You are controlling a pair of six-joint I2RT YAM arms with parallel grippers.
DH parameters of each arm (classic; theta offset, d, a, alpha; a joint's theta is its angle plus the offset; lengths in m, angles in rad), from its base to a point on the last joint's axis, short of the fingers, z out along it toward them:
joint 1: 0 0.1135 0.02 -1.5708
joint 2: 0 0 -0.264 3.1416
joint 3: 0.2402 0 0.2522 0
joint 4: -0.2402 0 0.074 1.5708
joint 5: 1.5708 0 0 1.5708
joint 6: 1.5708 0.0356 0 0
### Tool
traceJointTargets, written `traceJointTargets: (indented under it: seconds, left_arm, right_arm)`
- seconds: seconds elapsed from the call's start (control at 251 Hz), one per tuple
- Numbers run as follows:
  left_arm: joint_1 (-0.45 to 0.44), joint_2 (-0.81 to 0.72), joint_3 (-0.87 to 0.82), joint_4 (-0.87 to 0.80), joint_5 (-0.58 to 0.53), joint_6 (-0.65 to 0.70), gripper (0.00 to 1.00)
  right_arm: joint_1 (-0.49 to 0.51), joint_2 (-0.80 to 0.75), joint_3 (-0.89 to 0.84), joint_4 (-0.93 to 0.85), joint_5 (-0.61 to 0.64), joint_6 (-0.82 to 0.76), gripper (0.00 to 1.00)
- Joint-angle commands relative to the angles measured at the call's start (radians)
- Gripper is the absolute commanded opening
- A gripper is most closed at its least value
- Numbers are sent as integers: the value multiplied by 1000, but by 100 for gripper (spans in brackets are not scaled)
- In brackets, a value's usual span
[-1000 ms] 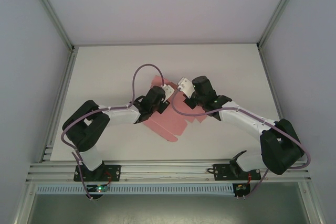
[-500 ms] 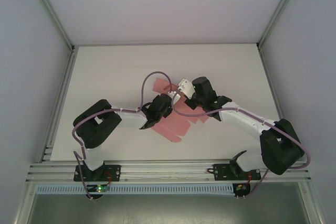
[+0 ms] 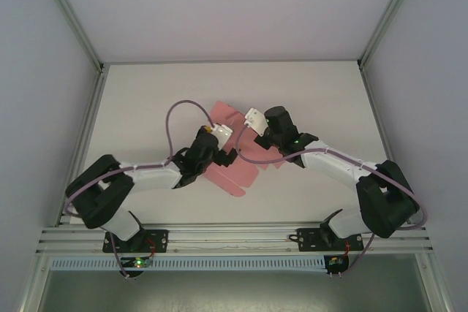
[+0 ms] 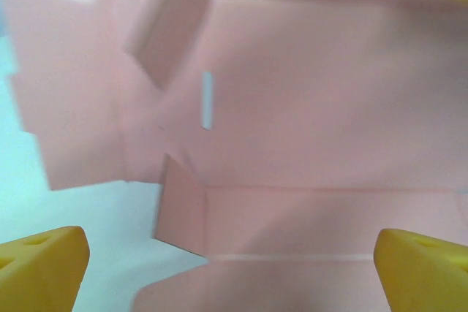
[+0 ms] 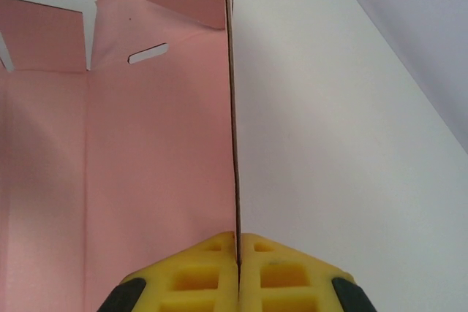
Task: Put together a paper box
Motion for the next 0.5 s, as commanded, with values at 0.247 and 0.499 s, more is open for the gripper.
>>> traceJointTargets:
  seconds: [0.247,0.499]
  left_arm:
    - [233,-220,-54,-150,-11,-321,100]
    - [348,-256,-73,-158,10,-433,100]
  right_arm:
    - [36,23,2,132,65,-193,0]
    - [74,25,-77,315,71,-367,0]
